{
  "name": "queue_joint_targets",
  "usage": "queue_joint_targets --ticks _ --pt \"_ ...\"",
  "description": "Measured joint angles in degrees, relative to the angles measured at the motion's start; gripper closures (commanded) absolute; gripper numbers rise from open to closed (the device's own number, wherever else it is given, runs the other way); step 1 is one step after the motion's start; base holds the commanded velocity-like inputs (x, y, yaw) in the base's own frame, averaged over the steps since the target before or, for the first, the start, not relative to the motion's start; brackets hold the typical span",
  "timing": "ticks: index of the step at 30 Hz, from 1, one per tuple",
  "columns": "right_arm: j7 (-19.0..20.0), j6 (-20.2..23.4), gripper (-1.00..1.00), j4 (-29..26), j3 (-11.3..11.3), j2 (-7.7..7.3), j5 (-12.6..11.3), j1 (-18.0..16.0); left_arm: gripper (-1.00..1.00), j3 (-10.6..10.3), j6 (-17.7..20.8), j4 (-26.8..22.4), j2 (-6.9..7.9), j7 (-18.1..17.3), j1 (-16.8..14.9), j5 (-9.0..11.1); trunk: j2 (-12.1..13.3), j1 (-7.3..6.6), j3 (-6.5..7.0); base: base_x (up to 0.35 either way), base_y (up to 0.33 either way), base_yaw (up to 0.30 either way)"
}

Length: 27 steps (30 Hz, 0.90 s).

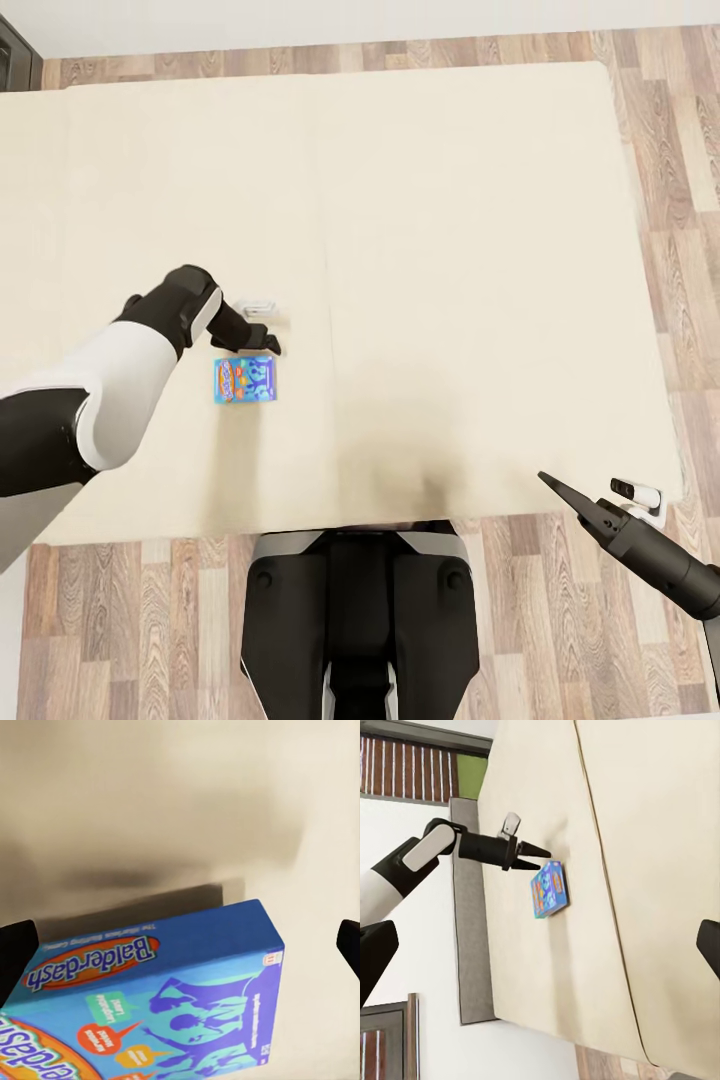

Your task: Put all the toys in the child's room - the three board games (two on the bed and one on the table), the two jigsaw puzzles on the table, and the tennis ball on the table - inside the toy box on the table in the child's room.

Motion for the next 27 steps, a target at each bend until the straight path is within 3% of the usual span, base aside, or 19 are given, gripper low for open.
queue_joint_targets --ticks 12,27 --pt "-0.1 0.1 -1.0 0.0 0.0 0.0 0.0 0.0 -1.0 0.0 -0.3 0.1 -0.11 0.5 2.4 0.0 0.0 0.0 0.0 0.0 0.0 0.0" --pt "0.0 0.1 -1.0 0.0 0.0 0.0 0.0 0.0 -1.0 0.0 -0.3 0.1 -0.41 0.4 2.7 0.1 0.0 0.0 0.43 0.0 0.0 0.0"
